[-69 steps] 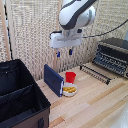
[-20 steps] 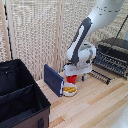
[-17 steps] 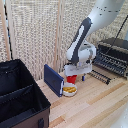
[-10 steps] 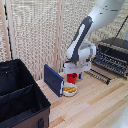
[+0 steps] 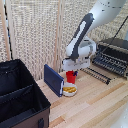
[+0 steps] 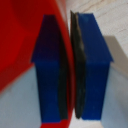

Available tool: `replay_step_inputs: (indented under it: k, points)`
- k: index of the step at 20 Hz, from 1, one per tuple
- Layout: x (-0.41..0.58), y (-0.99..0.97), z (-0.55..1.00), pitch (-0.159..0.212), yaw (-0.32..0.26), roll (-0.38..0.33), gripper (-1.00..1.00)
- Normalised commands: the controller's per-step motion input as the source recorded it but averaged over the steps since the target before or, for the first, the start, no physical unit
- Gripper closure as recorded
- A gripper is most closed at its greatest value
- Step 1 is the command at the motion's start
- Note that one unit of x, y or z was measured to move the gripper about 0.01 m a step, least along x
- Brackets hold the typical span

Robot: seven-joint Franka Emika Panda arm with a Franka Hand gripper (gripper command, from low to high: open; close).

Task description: Kindly spot and seek the red cup placed ahead of you. Cautiously adjust your gripper towards the red cup, gripping it gently. Find the after-storage area of the caddy. Relocate the red cup in your grip over the rear portion and softly release it into the compartment.

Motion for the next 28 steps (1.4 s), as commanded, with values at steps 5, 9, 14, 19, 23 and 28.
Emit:
replay_step_inputs:
  k: [5,9,14,19,23,28]
  points:
    - [0.308,-0.34,0.84,0.081,0.036,0.093,1.0]
    - [0.486,-0.42,0.93,0.037,0.064,0.063,1.0]
    - [0.522,-0.26,0.92,0.057,0.074,0.068,1.0]
    - [0.552,0.17,0.79,0.131,0.133,0.104,1.0]
    - [0.414,0.47,0.74,0.156,0.118,0.106,1.0]
    - [0.282,0.61,0.77,0.145,0.084,0.092,1.0]
